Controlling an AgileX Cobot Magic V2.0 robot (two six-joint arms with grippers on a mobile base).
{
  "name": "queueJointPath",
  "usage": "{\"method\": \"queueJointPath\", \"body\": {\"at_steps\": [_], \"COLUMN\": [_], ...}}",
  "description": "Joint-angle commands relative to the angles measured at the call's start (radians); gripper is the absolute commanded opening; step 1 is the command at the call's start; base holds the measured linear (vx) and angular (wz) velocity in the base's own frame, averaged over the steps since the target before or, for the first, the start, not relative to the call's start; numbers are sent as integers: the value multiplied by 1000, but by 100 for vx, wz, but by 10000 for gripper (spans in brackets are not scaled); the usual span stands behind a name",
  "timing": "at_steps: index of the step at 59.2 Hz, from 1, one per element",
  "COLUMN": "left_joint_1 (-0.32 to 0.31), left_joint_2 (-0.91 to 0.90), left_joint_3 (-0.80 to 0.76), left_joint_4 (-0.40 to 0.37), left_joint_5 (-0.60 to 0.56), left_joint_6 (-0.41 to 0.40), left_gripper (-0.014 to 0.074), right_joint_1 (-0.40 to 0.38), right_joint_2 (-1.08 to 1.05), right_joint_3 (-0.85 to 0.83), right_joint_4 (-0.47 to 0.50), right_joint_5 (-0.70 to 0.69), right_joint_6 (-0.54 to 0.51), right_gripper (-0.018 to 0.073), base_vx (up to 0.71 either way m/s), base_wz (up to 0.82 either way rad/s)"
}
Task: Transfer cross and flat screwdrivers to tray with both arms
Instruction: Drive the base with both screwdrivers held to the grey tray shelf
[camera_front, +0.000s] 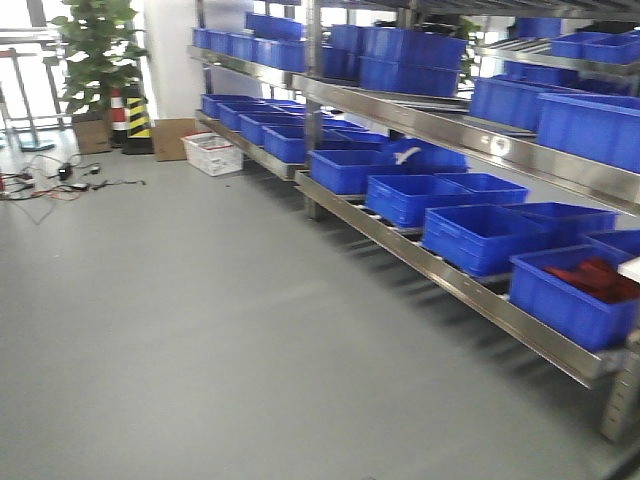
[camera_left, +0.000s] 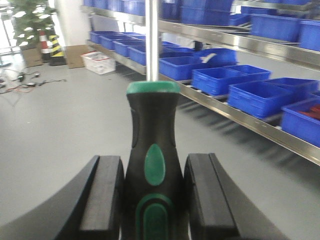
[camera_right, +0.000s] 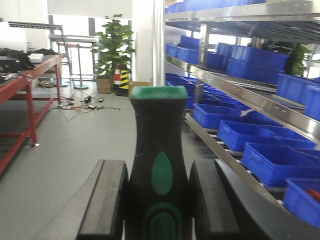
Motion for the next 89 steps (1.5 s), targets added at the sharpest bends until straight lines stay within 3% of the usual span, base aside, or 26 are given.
{"method": "queueJointPath", "body": {"at_steps": [1, 46, 89], "left_joint_1": [-4, -4, -4], "left_joint_2": [5, 4, 5], "left_joint_3": [-23, -23, -23], "left_joint_4": [-8, -8, -8], "left_joint_5": [-97, -97, -98], "left_joint_6": [-2, -2, -2], "left_gripper": [0, 0, 0], "right_joint_1": [-1, -1, -1], "right_joint_2": [6, 6, 6], "right_joint_3": [-26, -26, -26], "right_joint_4": [16, 16, 16], "right_joint_5": [-96, -95, -95], "right_joint_6": [-3, -3, -3], "right_gripper": [-8, -8, -8], "base_vx": [52, 55, 62], "base_wz": [39, 32, 4]}}
